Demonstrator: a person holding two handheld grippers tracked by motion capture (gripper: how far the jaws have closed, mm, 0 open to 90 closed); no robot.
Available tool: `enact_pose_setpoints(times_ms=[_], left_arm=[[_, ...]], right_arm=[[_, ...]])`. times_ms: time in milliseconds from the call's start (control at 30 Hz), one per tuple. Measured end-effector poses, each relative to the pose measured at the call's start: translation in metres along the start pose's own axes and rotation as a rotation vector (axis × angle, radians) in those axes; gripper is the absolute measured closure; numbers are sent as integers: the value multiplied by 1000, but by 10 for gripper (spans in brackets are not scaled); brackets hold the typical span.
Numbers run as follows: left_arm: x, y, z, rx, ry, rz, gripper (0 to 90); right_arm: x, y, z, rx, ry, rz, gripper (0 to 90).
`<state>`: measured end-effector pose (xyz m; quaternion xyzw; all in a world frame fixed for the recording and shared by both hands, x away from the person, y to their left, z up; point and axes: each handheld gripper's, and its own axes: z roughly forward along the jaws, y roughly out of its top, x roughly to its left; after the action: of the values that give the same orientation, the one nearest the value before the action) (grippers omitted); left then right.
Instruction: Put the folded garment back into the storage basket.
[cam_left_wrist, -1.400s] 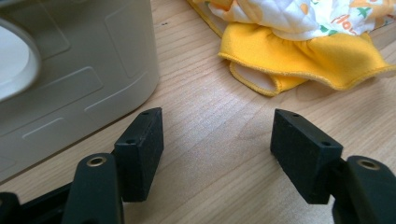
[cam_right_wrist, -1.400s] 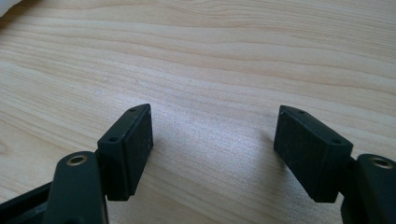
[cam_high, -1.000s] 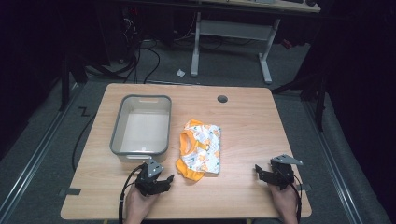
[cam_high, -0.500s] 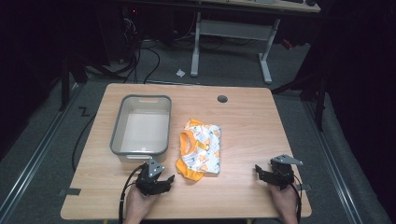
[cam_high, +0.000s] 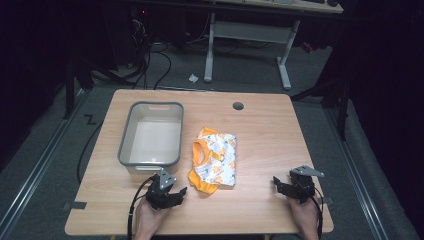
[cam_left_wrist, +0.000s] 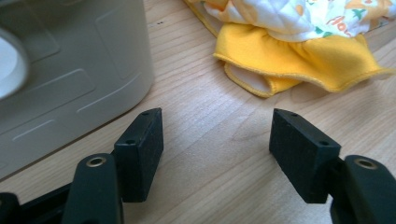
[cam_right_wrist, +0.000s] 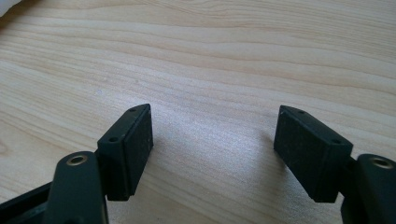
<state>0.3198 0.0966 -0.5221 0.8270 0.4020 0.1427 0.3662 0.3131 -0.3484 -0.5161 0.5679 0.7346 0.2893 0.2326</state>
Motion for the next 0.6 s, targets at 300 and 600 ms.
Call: enact_pose_setpoints(times_ms=[300,600], left_arm=[[-9,10,-1,27,-49,-4,282],[-21,25,-3,30,-87,8,266]], right_arm=[[0,0,0,0,0,0,286],[0,0,0,0,0,0,286]])
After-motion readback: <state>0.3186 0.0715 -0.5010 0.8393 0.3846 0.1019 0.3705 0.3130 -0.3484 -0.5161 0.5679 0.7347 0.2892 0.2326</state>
